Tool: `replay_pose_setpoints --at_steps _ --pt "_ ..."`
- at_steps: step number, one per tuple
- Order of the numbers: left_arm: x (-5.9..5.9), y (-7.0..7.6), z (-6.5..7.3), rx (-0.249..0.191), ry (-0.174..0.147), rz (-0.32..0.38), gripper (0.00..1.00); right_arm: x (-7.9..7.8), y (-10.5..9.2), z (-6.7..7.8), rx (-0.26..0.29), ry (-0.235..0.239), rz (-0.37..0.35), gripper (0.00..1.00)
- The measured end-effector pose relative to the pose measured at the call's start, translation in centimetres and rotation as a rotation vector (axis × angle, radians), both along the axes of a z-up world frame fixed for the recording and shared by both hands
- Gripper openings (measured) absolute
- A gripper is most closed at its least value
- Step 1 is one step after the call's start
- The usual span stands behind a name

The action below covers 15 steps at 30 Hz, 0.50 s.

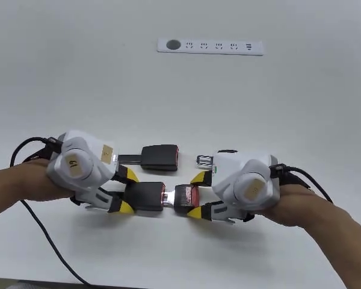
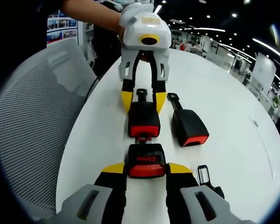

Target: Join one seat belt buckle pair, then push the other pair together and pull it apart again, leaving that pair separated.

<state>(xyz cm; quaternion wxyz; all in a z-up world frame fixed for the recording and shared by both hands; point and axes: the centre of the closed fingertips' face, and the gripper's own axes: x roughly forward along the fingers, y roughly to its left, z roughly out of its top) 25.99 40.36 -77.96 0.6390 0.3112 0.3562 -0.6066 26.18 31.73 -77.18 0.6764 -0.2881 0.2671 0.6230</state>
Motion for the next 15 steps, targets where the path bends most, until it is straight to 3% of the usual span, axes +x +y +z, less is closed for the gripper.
replay_pose_setpoints --at_steps 15 --pt "0.03 -0.02 0.04 0.003 -0.001 0.004 0.31 0.04 0.83 -0.02 0.002 0.01 -0.009 0.28"
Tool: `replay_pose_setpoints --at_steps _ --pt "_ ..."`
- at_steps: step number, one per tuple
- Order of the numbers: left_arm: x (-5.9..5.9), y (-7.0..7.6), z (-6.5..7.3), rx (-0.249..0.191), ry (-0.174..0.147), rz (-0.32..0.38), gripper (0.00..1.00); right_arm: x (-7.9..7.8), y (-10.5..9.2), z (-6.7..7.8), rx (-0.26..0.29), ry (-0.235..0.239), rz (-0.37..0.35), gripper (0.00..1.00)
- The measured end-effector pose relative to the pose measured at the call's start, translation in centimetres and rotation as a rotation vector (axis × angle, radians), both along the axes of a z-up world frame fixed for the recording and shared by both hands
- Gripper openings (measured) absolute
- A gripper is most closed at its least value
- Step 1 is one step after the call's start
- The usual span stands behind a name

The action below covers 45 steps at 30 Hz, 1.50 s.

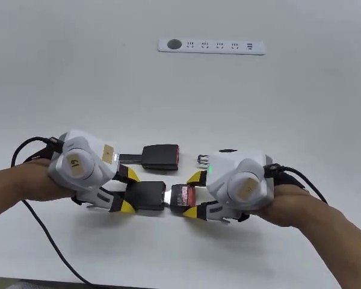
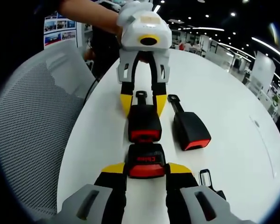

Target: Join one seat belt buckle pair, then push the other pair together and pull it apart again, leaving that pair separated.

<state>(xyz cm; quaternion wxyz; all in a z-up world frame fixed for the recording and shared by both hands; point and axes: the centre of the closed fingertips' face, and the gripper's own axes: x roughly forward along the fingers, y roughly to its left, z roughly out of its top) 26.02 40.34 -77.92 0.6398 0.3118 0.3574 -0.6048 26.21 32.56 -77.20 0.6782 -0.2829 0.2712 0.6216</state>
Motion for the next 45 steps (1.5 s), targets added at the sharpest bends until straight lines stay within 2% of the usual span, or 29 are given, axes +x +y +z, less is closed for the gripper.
replay_pose_setpoints --at_steps 7,10,11,17,21,22,26,29,45 --pt "0.0 0.1 -0.1 0.003 0.007 0.019 0.31 -0.1 0.5 -0.1 0.003 0.006 -0.014 0.28" --pt "0.1 0.0 0.0 -0.007 0.004 0.023 0.3 0.3 0.6 -1.0 -0.012 0.013 -0.014 0.28" --pt "0.1 0.0 0.0 -0.007 0.004 0.024 0.3 0.2 0.4 -0.8 -0.017 0.017 -0.021 0.28" --pt "0.1 0.0 0.1 -0.011 0.0 0.023 0.31 0.5 0.4 -1.2 -0.02 0.003 -0.017 0.28" --pt "0.0 0.1 0.0 -0.003 -0.005 0.0 0.31 0.7 0.1 -1.0 0.002 0.0 -0.016 0.28" --pt "0.1 0.1 0.0 0.001 -0.008 -0.008 0.31 0.5 0.0 -0.9 0.005 -0.01 0.012 0.28" --pt "0.0 0.1 0.0 0.002 -0.015 -0.011 0.32 0.6 0.1 -0.7 0.01 -0.002 0.002 0.28" --pt "0.2 0.1 -0.1 0.025 -0.007 -0.001 0.32 0.6 0.3 -0.6 0.001 0.001 -0.01 0.28" --pt "0.0 0.0 -0.1 0.015 -0.003 -0.02 0.32 0.4 0.2 0.1 0.013 0.006 -0.007 0.29"
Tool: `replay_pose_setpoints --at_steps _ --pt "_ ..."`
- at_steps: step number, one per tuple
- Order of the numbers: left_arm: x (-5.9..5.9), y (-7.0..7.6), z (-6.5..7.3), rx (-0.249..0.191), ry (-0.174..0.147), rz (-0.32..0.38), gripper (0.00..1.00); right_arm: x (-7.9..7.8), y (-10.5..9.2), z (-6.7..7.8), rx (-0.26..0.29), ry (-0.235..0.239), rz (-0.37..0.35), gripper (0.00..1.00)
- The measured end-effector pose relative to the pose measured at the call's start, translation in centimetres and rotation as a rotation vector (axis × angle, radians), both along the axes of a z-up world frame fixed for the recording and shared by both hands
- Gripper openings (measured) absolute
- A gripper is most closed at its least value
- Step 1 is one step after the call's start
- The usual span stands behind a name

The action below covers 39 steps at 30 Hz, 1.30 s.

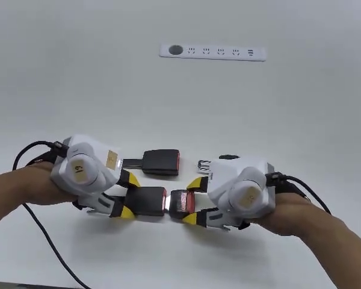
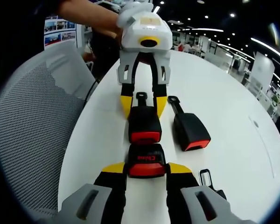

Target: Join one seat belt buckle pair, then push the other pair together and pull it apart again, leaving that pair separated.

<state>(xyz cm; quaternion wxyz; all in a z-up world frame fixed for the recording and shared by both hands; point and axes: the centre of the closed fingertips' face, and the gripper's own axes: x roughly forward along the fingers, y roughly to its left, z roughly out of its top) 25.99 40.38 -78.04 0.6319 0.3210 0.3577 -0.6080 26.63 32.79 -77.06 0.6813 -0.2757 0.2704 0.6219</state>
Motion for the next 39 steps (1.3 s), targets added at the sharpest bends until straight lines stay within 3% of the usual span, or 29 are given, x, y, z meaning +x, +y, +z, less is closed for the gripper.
replay_pose_setpoints --at_steps 19,27,39 --pt "-0.1 0.0 0.2 0.001 0.002 0.035 0.41 -0.3 -0.5 1.0 0.012 -0.022 0.003 0.33" --pt "-0.3 0.4 0.9 -0.015 0.016 0.079 0.43 -0.2 -0.9 1.4 0.011 -0.031 0.001 0.35" --pt "0.6 1.0 2.7 -0.052 -0.011 0.144 0.45 0.9 -2.4 2.6 0.005 -0.047 -0.032 0.38"
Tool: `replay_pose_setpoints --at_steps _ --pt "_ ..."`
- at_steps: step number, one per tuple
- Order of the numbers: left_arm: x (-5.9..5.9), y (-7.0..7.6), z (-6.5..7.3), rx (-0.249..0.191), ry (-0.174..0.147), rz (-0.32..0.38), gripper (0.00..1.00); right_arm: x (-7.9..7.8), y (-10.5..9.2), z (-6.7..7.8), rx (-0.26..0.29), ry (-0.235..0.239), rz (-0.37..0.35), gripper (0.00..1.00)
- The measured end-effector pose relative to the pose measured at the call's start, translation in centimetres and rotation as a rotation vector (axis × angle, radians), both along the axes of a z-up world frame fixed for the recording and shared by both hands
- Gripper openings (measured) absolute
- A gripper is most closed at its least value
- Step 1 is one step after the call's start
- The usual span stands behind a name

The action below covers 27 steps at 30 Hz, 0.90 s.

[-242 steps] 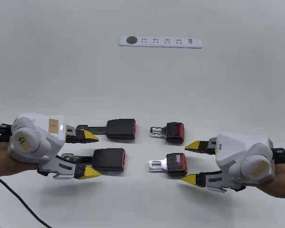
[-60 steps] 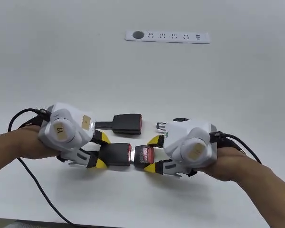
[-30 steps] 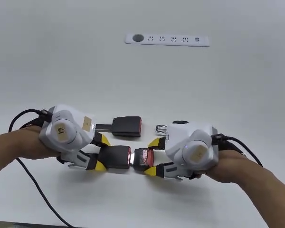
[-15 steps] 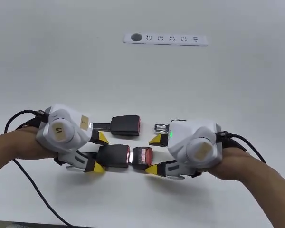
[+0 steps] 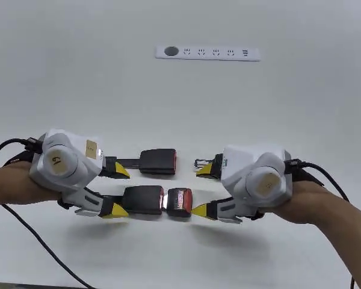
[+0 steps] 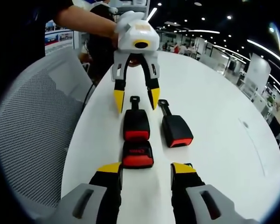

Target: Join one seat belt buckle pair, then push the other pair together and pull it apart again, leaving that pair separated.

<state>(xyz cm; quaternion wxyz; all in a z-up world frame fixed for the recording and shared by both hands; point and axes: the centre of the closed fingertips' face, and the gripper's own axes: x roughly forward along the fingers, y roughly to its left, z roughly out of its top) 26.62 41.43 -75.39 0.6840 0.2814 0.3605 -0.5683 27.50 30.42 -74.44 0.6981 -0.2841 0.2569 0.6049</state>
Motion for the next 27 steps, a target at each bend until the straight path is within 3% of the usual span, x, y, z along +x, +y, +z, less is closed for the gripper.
replay_pose_setpoints --at_steps 9,27 --pt "1.6 -0.4 1.3 -0.028 -0.034 0.021 0.44 1.2 -1.3 0.3 -0.018 -0.012 -0.018 0.4" --pt "5.3 -1.7 2.0 -0.046 -0.056 0.04 0.44 4.2 -4.1 0.6 -0.039 -0.037 -0.072 0.39"
